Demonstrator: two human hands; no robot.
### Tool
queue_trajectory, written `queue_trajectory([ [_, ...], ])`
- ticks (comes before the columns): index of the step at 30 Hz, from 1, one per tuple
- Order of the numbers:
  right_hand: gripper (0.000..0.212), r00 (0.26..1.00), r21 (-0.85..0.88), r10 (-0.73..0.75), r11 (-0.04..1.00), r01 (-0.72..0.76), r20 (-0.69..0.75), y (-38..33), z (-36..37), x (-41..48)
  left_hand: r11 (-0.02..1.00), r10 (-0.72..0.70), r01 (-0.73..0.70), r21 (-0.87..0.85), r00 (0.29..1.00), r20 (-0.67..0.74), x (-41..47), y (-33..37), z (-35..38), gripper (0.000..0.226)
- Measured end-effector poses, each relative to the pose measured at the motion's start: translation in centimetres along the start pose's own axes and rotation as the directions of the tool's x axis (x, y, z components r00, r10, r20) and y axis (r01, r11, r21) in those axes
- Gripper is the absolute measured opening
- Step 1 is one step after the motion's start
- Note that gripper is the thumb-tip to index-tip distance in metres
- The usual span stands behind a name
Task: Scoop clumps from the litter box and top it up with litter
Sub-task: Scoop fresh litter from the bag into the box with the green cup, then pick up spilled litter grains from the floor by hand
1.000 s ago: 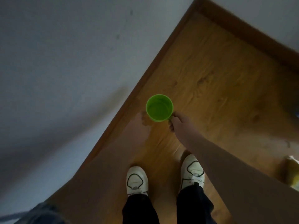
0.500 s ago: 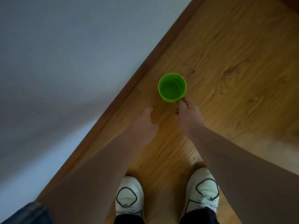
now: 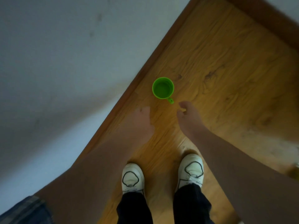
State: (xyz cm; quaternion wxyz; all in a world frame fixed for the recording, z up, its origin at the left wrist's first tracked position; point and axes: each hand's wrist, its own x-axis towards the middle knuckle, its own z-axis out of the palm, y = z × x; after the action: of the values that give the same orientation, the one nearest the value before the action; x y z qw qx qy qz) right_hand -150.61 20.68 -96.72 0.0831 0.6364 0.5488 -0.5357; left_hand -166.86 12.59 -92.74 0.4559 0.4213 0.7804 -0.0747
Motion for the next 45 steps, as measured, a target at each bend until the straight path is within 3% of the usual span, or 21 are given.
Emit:
queue_trajectory([
  [5, 0.049, 0.994, -0.238, -0.11, 0.965, 0.108, 0.005, -4.6, -8.1, -13.2, 0.961, 0.116, -0.103, 0.255, 0.993, -0.035, -11.5, 4.3, -6.5, 0.055],
  [11, 0.052, 0.982, -0.365, -0.158, 0.924, 0.111, -0.1, -13.6, -20.1, -33.8, 0.933, 0.281, -0.239, 0.268, 0.951, -0.129, -29.7, 11.3, -19.3, 0.053],
  [16, 0.055, 0.928, -0.467, -0.26, 0.877, 0.111, -0.267, -19.4, -26.9, -52.4, 0.858, 0.483, -0.4, 0.323, 0.841, -0.243, -44.9, 18.0, -29.0, 0.053],
  [18, 0.055, 0.88, -0.545, -0.313, 0.835, 0.076, -0.357, -20.5, -28.4, -58.9, 0.811, 0.562, -0.462, 0.359, 0.788, -0.253, -50.3, 20.4, -31.2, 0.056],
  [22, 0.059, 0.797, -0.537, -0.33, 0.844, 0.008, -0.506, -22.0, -29.8, -68.6, 0.728, 0.669, -0.549, 0.409, 0.7, -0.25, -57.9, 23.4, -33.2, 0.059],
  [26, 0.06, 0.721, -0.456, -0.305, 0.89, -0.016, -0.622, -21.6, -31.1, -73.9, 0.694, 0.698, -0.564, 0.447, 0.679, -0.227, -61.8, 24.7, -33.8, 0.061],
  [33, 0.057, 0.653, -0.378, -0.266, 0.925, -0.034, -0.709, -18.8, -34.5, -77.1, 0.633, 0.745, -0.568, 0.527, 0.633, -0.212, -65.3, 29.6, -33.8, 0.061],
  [45, 0.058, 0.643, -0.281, -0.195, 0.959, -0.033, -0.741, -5.6, -43.8, -81.8, 0.451, 0.862, -0.66, 0.601, 0.496, -0.103, -69.9, 46.7, -22.7, 0.057],
])
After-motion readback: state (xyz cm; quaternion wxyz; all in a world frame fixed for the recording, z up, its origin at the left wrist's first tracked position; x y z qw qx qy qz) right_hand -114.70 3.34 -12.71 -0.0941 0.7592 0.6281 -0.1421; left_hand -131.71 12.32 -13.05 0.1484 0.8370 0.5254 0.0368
